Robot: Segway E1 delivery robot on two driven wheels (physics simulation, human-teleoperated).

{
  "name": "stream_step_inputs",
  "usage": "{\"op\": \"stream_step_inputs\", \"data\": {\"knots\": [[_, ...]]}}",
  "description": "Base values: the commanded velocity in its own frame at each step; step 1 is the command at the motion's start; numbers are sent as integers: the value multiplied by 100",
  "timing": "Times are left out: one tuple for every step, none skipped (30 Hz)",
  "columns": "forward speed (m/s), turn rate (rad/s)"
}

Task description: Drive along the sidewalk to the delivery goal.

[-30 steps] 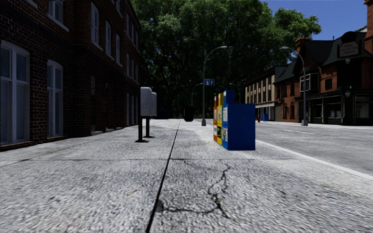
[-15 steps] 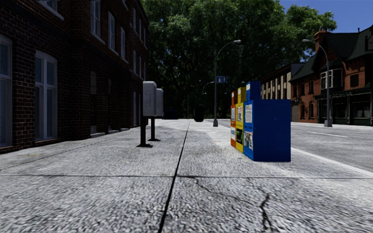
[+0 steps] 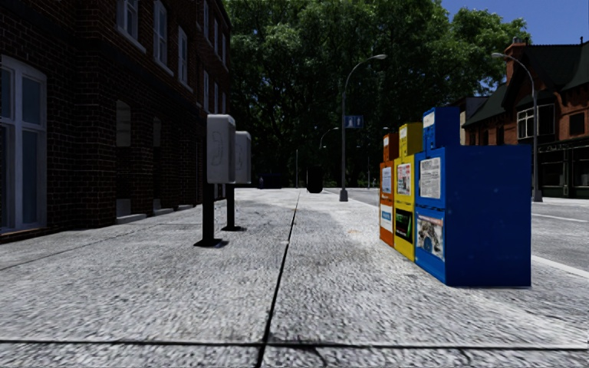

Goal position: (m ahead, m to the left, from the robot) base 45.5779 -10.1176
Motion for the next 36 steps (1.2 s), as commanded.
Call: {"op": "stream_step_inputs", "data": {"knots": [[200,0],[200,0],[200,0],[200,0],[200,0],[200,0],[200,0],[200,0],[200,0],[200,0],[200,0],[200,0],[200,0],[200,0],[200,0],[200,0],[200,0],[200,0],[200,0],[200,0],[200,0],[200,0],[200,0],[200,0],[200,0],[200,0],[200,0],[200,0],[200,0],[200,0],[200,0],[200,0],[200,0],[200,0],[200,0],[200,0]]}}
